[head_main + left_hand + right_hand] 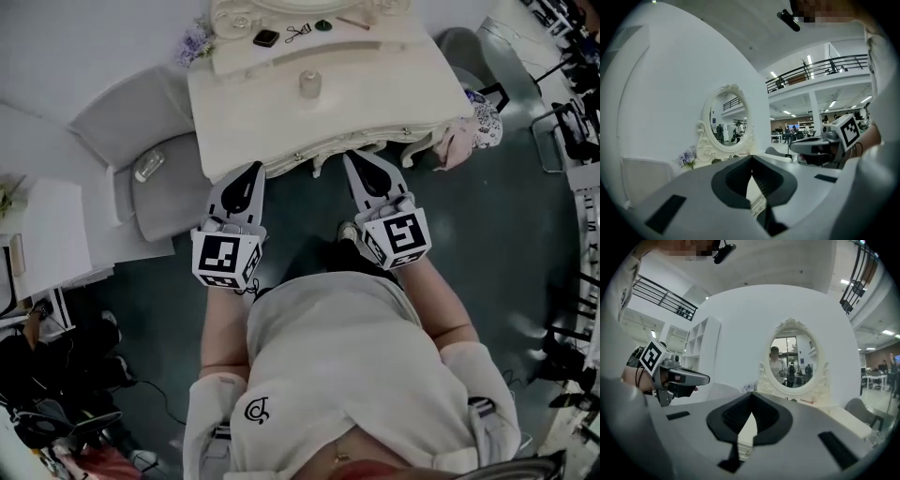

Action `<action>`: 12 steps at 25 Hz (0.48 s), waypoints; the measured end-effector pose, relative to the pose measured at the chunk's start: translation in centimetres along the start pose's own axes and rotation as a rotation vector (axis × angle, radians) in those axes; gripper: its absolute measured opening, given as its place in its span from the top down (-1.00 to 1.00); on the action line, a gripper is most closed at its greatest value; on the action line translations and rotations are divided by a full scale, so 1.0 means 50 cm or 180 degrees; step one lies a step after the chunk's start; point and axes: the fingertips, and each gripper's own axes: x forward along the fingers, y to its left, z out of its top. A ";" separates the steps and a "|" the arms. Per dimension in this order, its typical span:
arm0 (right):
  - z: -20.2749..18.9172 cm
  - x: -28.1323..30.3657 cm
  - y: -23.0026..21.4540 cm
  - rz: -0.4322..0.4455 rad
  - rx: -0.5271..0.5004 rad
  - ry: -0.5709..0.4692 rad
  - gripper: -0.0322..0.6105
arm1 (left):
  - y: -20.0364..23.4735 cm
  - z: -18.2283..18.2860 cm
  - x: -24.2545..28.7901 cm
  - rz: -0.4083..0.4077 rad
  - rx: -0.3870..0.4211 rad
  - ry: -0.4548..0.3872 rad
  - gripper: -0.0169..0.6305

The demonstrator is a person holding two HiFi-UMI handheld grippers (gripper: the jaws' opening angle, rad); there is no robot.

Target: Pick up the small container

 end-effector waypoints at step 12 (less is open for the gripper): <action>-0.030 0.188 -0.268 0.0538 -0.0011 0.0123 0.88 | 0.029 -0.010 0.279 0.0561 -0.0267 0.0119 0.91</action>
